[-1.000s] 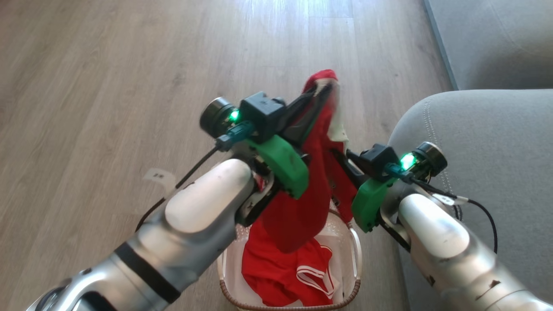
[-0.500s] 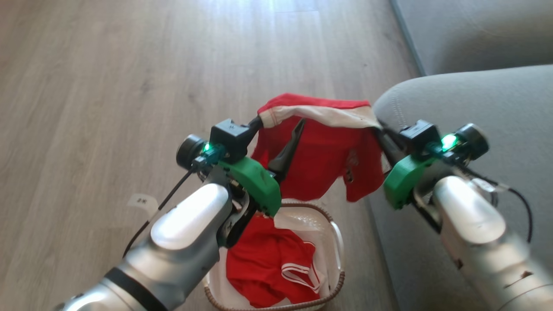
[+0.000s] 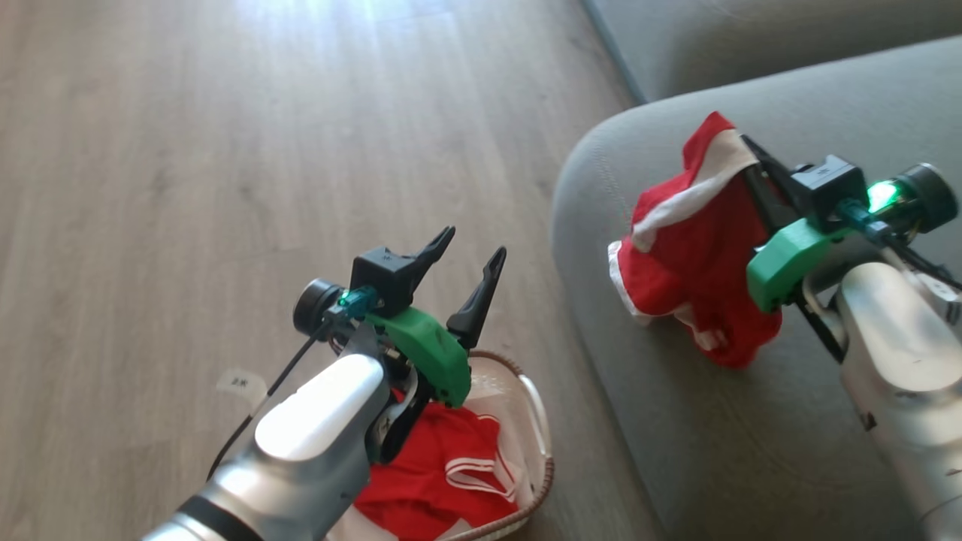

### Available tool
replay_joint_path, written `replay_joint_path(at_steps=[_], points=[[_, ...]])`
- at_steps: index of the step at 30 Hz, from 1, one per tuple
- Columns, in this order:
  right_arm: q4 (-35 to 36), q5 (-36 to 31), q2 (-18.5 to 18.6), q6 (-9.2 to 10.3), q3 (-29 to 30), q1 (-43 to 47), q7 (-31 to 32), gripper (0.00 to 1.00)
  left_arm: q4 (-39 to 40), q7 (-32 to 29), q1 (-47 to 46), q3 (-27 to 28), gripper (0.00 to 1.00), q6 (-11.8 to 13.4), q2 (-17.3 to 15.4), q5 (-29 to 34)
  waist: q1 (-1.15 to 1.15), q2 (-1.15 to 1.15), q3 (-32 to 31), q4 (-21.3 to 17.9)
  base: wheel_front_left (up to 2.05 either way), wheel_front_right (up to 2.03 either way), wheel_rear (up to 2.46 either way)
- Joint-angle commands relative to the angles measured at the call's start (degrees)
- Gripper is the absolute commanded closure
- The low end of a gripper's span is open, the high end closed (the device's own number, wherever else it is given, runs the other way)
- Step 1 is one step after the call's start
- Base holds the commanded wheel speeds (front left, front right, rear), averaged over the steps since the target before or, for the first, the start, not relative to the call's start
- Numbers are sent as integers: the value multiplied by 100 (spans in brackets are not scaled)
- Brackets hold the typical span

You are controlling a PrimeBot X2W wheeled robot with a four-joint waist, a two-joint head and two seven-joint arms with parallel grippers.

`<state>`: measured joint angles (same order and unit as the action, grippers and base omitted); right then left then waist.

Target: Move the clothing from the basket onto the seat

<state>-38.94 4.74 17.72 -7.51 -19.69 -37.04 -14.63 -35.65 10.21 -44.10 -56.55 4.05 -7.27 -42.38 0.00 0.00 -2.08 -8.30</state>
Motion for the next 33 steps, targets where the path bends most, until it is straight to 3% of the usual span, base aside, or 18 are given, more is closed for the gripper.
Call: replay_joint_path(at_steps=[1,11,17,23,33], points=[[216,-47,61,2,18,-239,-37,100,113,74,-185,181,0,2,-101,-49,0,0,30,-220,0,0,0],[366,-58,257,2,123,-308,-15,100,14,188,39,62,0,-35,16,-79,0,0,232,-1216,0,0,0],[445,54,224,2,-8,-399,45,100,-41,248,20,59,0,-11,51,-67,0,0,393,-1567,0,0,0],[394,161,224,2,-97,-581,112,100,-56,290,-78,49,0,-18,80,-32,0,0,587,-1545,0,0,0],[-44,311,489,2,-265,-1742,239,100,122,347,-361,38,0,71,21,153,0,0,1159,-1018,0,0,0]])
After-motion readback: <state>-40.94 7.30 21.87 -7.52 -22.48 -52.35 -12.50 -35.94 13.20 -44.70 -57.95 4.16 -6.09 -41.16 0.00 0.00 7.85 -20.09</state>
